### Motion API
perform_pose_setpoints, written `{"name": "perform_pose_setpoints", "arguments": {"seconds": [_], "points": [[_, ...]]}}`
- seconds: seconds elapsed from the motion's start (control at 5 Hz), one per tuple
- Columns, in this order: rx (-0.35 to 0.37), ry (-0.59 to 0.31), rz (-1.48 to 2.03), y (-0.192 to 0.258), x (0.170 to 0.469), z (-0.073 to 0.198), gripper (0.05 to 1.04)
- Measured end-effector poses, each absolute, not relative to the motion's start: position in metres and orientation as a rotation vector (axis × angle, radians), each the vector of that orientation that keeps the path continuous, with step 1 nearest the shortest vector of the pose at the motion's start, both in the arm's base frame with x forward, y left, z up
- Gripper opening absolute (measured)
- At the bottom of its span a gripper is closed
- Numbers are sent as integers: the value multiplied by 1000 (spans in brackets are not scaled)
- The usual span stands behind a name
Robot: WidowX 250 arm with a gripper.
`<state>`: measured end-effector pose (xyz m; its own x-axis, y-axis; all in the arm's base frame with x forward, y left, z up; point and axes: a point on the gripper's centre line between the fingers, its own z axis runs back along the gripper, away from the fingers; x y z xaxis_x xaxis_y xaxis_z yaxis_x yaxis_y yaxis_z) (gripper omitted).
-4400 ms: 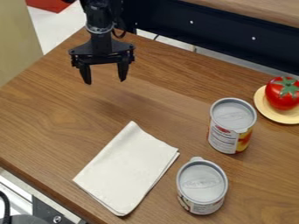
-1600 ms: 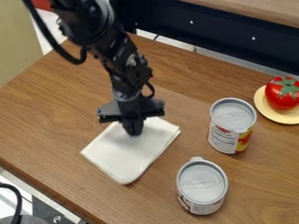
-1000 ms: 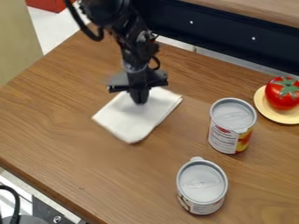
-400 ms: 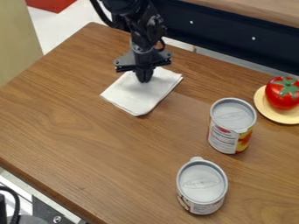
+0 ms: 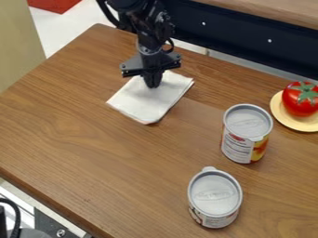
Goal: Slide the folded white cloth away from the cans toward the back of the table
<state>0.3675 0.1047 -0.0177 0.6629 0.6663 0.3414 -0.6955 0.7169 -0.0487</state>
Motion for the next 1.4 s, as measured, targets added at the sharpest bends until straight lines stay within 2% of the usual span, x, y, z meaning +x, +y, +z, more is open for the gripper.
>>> {"name": "perform_pose_setpoints", "arguments": {"seconds": [0.4, 0.6, 0.8, 1.4], "points": [[94, -315, 829, 106, 361, -13, 53], [79, -323, 867, 107, 363, 1, 53], [86, -373, 896, 108, 364, 15, 53], [49, -280, 887, 71, 362, 18, 53]]}}
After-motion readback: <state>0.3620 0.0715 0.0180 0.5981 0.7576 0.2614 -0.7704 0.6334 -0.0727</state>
